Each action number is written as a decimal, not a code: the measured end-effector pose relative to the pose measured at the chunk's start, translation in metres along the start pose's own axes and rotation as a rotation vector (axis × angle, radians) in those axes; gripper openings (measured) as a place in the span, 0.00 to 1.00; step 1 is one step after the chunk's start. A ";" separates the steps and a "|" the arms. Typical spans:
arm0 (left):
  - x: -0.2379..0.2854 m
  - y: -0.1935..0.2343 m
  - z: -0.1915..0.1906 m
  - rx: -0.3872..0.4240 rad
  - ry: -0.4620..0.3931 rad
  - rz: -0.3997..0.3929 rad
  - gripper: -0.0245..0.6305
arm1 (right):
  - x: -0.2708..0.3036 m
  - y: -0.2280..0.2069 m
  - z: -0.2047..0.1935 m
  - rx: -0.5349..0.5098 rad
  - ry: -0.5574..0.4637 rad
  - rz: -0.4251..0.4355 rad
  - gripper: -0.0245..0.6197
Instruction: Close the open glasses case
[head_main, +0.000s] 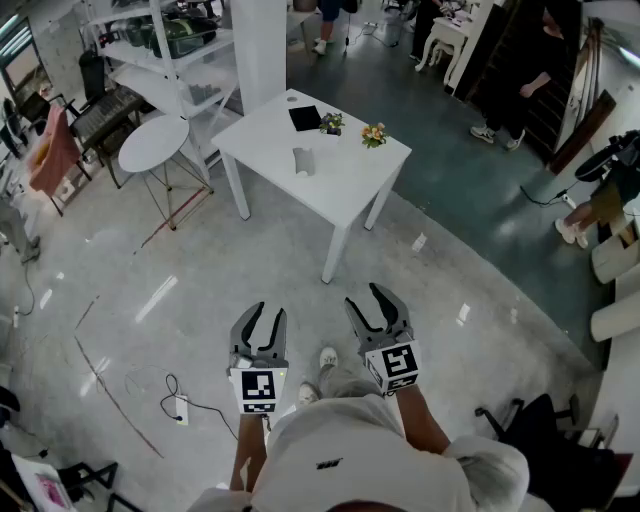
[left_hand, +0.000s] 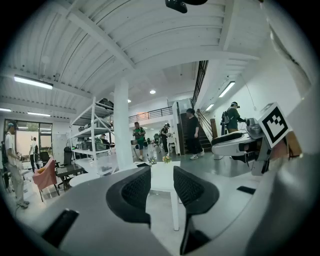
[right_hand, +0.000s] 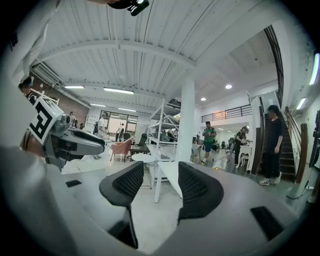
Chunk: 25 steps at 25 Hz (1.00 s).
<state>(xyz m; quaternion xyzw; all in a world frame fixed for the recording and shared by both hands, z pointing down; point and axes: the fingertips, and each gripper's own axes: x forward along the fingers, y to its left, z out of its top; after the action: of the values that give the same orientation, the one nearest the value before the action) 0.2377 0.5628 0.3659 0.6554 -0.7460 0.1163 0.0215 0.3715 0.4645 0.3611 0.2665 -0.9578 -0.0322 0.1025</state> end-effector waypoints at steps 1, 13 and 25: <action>0.002 -0.001 0.001 0.005 0.001 -0.004 0.27 | 0.001 0.000 0.001 0.010 -0.006 0.002 0.38; 0.081 0.019 0.006 0.011 0.008 -0.002 0.26 | 0.070 -0.030 0.001 0.033 -0.001 0.055 0.38; 0.175 0.031 0.029 0.011 0.022 0.035 0.25 | 0.146 -0.101 0.011 0.045 -0.010 0.109 0.38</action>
<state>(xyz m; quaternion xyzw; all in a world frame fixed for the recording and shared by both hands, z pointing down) 0.1860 0.3898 0.3657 0.6410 -0.7564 0.1279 0.0242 0.2980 0.3032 0.3647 0.2159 -0.9719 -0.0060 0.0935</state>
